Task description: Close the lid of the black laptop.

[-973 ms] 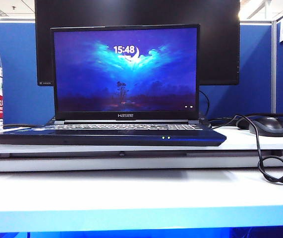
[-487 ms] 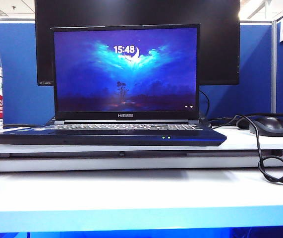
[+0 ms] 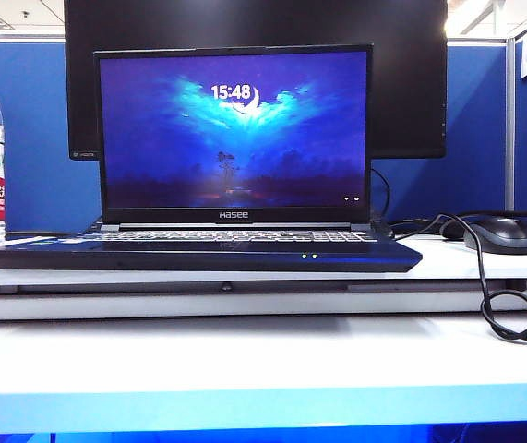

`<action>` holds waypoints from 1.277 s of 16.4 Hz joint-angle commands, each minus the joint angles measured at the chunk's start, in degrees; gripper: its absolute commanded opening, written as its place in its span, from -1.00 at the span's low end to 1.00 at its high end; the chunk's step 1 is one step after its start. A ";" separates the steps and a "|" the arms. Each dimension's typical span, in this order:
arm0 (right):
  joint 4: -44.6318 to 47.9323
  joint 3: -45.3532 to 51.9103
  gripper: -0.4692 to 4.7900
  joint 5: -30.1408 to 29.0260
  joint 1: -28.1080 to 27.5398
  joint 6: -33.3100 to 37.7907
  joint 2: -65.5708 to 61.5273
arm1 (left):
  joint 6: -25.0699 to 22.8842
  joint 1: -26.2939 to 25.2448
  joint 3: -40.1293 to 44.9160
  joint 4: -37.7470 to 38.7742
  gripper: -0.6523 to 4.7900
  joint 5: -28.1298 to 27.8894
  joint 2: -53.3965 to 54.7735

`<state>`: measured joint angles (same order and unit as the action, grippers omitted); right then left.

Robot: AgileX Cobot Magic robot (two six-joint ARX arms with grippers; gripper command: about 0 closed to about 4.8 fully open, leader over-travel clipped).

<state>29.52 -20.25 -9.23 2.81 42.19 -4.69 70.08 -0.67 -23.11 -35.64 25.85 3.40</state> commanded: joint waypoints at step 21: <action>-24.15 -67.69 -0.85 -30.71 0.09 -26.91 -88.83 | -68.70 34.93 -42.12 83.73 -0.55 -3.39 76.96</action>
<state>4.82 -87.50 -40.07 2.85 16.56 -93.10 0.47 33.19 -64.90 52.03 24.08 80.38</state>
